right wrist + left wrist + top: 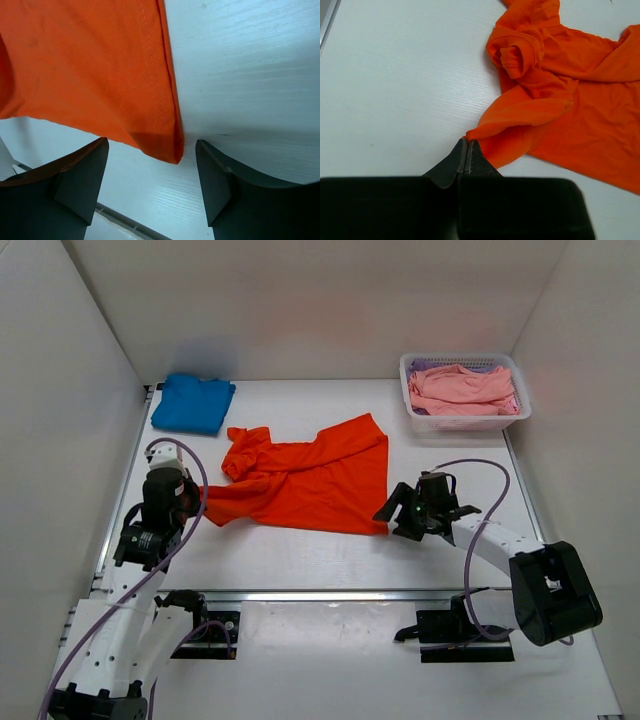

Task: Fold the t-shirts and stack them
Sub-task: Flatten out the tshirt

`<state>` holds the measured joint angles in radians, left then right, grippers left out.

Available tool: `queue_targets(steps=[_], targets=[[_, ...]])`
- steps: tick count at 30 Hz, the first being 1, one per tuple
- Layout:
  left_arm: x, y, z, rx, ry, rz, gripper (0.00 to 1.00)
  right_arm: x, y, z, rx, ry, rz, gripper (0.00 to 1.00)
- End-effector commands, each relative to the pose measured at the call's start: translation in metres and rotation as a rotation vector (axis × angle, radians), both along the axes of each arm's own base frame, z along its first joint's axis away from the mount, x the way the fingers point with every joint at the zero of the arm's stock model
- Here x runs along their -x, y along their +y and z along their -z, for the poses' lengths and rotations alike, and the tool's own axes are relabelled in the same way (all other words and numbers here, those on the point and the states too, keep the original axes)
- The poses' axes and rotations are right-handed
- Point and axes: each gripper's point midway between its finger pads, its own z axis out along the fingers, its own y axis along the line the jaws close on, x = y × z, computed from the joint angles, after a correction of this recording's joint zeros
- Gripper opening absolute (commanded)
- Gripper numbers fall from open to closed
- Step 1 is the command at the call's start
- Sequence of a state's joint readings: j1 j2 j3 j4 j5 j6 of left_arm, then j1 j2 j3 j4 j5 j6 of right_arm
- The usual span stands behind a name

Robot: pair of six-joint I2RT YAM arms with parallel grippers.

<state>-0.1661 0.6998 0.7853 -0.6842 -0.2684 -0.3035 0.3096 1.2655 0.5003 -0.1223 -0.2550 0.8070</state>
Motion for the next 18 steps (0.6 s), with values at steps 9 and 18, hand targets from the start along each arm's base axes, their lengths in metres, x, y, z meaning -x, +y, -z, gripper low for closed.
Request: queue_targets(steps=[9,18], targets=[[0.001,-0.005,0.006,0.033,-0.014,0.018,0.0,0.003,0.025,0.008,-0.052,0.039,-0.019,0.37],[-0.038,-0.045,-0.051,0.293,-0.15,0.138,0.0,-0.052,0.013,-0.073,0.027,-0.197,-0.092,0.0]])
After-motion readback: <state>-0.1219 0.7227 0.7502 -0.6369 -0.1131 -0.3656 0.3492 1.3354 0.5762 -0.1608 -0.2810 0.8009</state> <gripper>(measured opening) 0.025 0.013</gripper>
